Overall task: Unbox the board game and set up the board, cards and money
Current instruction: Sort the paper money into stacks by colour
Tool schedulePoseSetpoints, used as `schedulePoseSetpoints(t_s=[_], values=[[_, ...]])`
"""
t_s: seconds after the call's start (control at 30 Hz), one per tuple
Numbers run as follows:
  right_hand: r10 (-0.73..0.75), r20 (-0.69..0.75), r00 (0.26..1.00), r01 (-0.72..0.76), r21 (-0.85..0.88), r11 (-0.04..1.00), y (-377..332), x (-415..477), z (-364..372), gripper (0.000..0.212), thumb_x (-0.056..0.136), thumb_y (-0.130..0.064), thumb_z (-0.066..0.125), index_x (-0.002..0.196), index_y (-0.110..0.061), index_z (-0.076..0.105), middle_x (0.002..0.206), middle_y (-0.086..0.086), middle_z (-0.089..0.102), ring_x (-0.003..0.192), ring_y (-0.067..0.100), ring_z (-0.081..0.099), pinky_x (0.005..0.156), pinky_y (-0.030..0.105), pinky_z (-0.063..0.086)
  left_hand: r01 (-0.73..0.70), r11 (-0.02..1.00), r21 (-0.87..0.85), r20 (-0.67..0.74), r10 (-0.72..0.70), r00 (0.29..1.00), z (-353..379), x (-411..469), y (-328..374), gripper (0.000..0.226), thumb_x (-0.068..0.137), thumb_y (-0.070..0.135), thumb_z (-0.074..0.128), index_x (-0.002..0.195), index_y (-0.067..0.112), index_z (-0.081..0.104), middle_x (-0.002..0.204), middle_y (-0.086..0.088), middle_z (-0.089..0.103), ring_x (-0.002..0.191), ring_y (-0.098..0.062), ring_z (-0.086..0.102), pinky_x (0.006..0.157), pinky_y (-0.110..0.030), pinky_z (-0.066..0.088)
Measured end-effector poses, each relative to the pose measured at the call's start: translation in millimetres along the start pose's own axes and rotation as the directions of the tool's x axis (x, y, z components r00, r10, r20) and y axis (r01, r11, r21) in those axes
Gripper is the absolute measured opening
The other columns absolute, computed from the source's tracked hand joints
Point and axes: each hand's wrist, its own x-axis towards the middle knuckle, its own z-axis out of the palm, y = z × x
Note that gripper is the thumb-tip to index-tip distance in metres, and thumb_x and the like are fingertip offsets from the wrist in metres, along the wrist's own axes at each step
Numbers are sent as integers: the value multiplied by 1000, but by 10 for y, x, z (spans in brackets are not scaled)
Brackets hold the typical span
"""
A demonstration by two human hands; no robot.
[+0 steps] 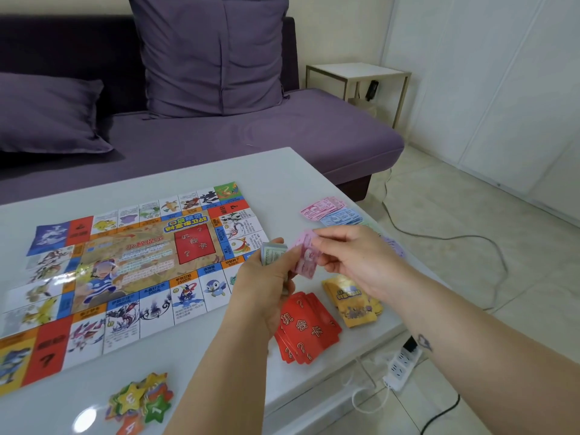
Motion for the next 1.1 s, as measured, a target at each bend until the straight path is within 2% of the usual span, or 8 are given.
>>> schedulePoseSetpoints(t_s=[0.17, 0.23, 0.3, 0.43, 0.5, 0.67, 0.87, 1.1], values=[[-171, -238, 956, 122, -207, 971, -56, 608, -84, 28, 91, 1, 52, 116, -6, 63, 80, 5, 63, 51, 4, 57, 54, 17, 48, 98, 925, -367, -7, -107, 994, -159, 73, 175, 23, 94, 17, 54, 114, 6, 57, 89, -6, 63, 71, -13, 62, 45, -14, 47], [-248, -279, 928, 111, -428, 897, -33, 939, -143, 31, 91, -2, 51, 119, -8, 62, 107, 11, 66, 81, 11, 66, 76, 22, 51, 98, 897, -430, -3, -110, 994, -210, 115, 226, 28, 98, 12, 46, 124, 4, 51, 94, -11, 61, 75, -18, 62, 53, -21, 51], [-278, -330, 902, 52, -556, 830, -20, 1214, -199, 32, 89, -6, 53, 118, -10, 65, 123, 9, 63, 111, 22, 59, 94, 26, 43, 93, 886, -454, 9, -99, 995, -214, 137, 253, 36, 97, 2, 38, 132, 6, 44, 94, -14, 59, 79, -22, 62, 63, -28, 50], [-192, -398, 897, -165, -704, 691, 12, 1397, -246, 15, 85, -20, 54, 95, -22, 65, 107, 8, 61, 105, 33, 51, 89, 34, 42, 90, 878, -470, 30, -86, 996, -186, 179, 231, 44, 97, -7, 29, 136, 8, 40, 96, -17, 60, 81, -26, 63, 65, -33, 50], [-201, -425, 883, -232, -765, 601, 14, 1319, -243, 25, 86, -28, 55, 109, -24, 63, 115, 7, 59, 113, 34, 48, 92, 36, 41, 79, 893, -443, 52, -63, 997, -173, 185, 209, 42, 97, -8, 30, 136, 8, 39, 92, -15, 64, 80, -25, 65, 66, -31, 52], [-248, -234, 940, 93, -525, 846, -147, 861, -19, 24, 87, -18, 58, 96, 2, 68, 105, 19, 67, 94, 31, 63, 81, 35, 51, 48, 943, -328, 128, -6, 992, -112, 144, 164, 27, 95, -8, 41, 117, 4, 49, 83, -10, 72, 67, -18, 72, 55, -22, 57], [-35, 94, 995, 76, -473, 878, -361, 139, 123, 27, 77, -45, 71, 78, -17, 70, 64, -14, 65, 59, -1, 53, 58, 17, 39, 7, 992, -122, 220, 20, 975, -83, -47, 111, 16, 91, -4, 51, 104, 2, 59, 81, -8, 71, 68, -13, 70, 56, -19, 55], [42, 21, 999, -31, -378, 925, -117, -146, -64, 9, 88, -24, 66, 86, -17, 70, 66, -6, 61, 62, 3, 54, 62, 22, 45, 121, 992, -40, 191, -111, 975, -59, -175, 81, 19, 96, 2, 45, 112, 4, 56, 90, -18, 68, 73, -25, 67, 49, -27, 56]])
